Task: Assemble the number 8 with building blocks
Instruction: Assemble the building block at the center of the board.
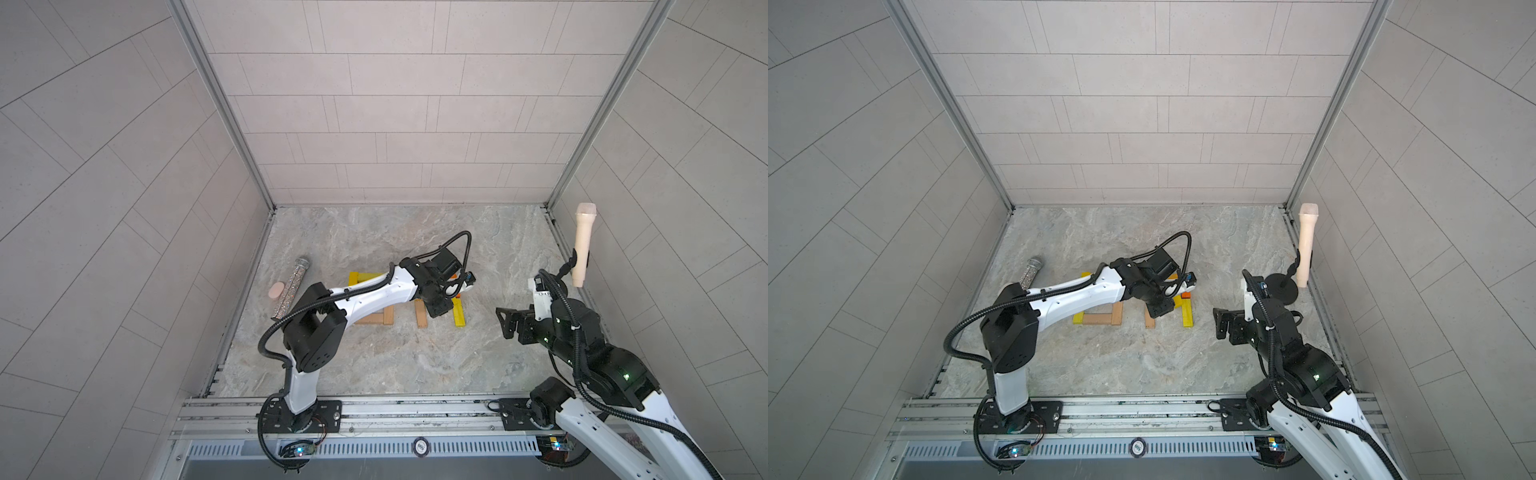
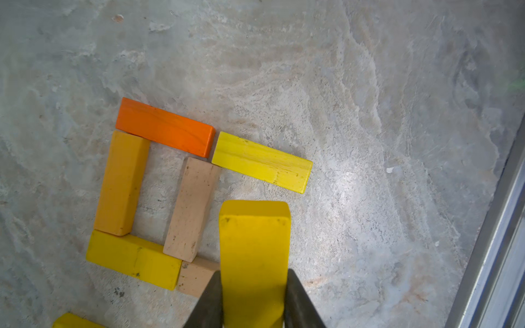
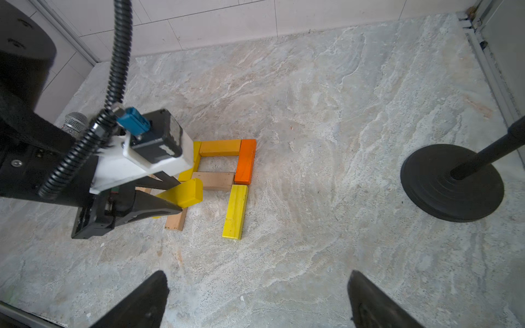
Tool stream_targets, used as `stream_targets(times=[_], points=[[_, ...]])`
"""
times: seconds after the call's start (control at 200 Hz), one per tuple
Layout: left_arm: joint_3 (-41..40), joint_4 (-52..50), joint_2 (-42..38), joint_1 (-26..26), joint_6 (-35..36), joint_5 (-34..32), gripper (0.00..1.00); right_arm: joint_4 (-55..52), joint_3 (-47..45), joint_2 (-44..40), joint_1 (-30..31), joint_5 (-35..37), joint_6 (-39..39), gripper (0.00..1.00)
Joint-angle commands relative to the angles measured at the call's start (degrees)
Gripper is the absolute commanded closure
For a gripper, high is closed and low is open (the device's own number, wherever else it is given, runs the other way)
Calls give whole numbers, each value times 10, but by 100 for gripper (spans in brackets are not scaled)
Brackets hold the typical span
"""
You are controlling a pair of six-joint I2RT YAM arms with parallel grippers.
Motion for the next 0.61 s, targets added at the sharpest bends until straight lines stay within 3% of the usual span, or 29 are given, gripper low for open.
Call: stream_targets(times=[0.0,0.6], points=[[19,4,12,-13,36,-7,68,-7,11,2,0,12,6,0],[-13,54,45,-21,78,-28,68,-7,10,5,0,12,8,0]])
